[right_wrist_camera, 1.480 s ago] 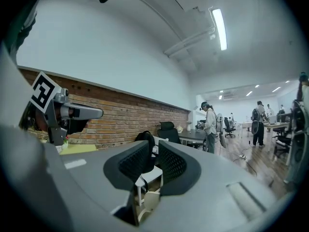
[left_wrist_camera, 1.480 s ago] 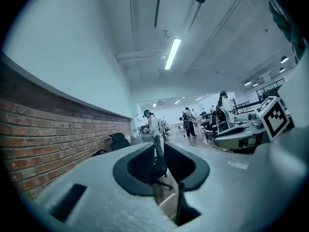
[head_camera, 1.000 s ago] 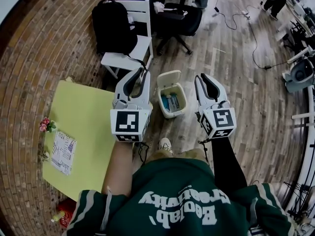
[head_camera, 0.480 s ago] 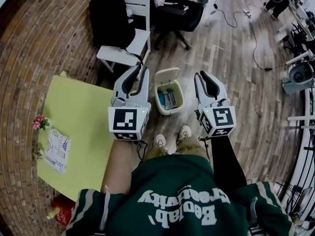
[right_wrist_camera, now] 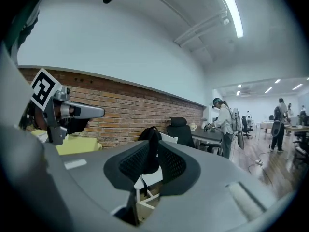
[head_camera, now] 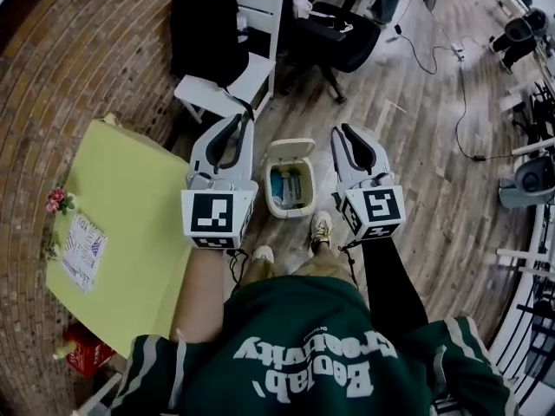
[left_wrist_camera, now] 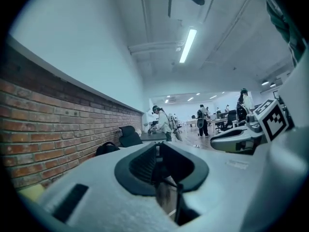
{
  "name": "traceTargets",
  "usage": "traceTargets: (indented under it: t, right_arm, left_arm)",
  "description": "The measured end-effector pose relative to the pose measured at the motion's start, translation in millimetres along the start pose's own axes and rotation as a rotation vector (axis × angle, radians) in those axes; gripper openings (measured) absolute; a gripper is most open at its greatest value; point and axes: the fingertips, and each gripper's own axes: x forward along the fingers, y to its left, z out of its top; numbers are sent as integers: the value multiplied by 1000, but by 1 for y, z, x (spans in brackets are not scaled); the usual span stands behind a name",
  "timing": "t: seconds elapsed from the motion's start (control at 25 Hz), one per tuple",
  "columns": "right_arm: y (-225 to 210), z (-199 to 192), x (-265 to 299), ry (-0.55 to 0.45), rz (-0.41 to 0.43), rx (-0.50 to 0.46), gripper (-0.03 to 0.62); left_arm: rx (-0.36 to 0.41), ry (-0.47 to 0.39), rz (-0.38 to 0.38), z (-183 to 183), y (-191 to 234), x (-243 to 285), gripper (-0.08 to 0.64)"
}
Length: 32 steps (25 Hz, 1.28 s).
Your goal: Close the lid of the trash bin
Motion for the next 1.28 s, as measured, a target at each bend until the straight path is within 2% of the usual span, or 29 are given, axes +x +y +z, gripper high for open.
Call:
traceTargets:
  t: [0.24, 0.48, 0.64, 0.88, 1.08, 1.28]
  right_arm:
    - [-48, -2, 41, 1, 114, 24, 74]
    - [-93, -15, 72, 6, 189, 73, 78]
    - [-121, -27, 81, 5, 214, 163, 78]
    - [-151, -37, 86, -28, 192, 230, 80]
    - [-149, -49, 93, -38, 139, 274, 80]
    - [-137, -57, 91, -54, 64, 307, 80]
  left_arm:
    - [4, 37, 107, -4, -6, 42, 49]
    - [18, 85, 190, -12, -13, 81, 44]
    - [33, 119, 220, -18, -22, 99, 43]
    - [58, 173, 218, -35, -27, 114, 44]
    - [53, 170, 196, -49, -6, 121, 48]
    - [57, 176, 107, -71, 9, 128, 48]
